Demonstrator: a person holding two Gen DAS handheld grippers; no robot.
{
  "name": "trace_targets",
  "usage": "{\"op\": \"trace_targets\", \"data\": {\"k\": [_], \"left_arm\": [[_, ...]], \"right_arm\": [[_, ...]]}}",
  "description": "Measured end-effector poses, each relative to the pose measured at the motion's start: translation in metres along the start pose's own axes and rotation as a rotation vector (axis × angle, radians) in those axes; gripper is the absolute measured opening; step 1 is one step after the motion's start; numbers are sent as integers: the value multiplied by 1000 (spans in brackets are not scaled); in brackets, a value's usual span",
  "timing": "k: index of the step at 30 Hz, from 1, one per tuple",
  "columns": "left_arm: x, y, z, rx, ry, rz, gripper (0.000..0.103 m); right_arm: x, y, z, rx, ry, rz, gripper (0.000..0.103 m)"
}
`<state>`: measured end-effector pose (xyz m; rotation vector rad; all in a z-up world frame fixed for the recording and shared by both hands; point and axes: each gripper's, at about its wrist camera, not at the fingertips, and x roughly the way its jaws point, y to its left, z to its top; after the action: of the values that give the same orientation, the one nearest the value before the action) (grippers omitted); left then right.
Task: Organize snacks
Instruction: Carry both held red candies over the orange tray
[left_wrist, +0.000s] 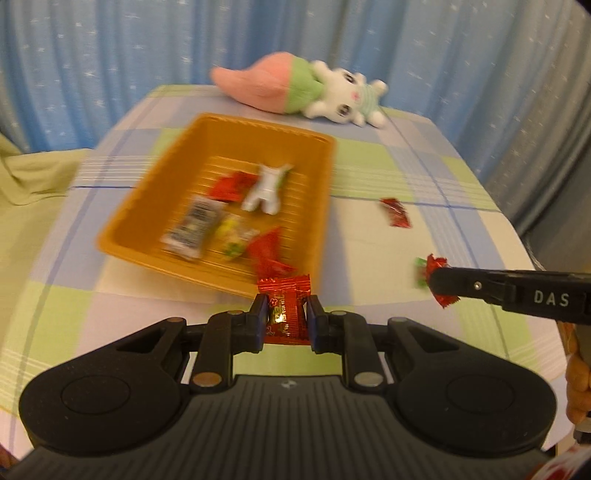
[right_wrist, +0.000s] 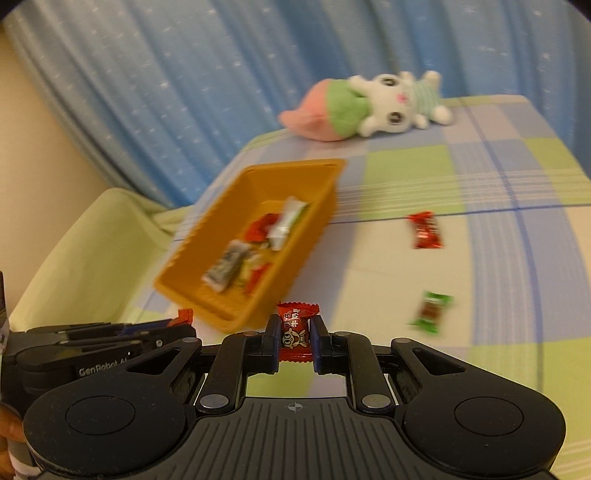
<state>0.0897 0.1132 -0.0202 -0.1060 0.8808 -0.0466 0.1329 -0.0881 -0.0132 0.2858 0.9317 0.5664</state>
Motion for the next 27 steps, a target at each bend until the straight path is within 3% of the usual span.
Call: {"op": "trace_targets", "data": {"k": [12, 27], "left_arm": [[-9, 63, 29, -17, -78, 70, 20], [47, 85, 75, 72, -68, 20, 20]], "right_arm": [[53, 50, 25, -48, 23, 42, 17], [119, 47, 68, -51, 0, -122, 17]]}}
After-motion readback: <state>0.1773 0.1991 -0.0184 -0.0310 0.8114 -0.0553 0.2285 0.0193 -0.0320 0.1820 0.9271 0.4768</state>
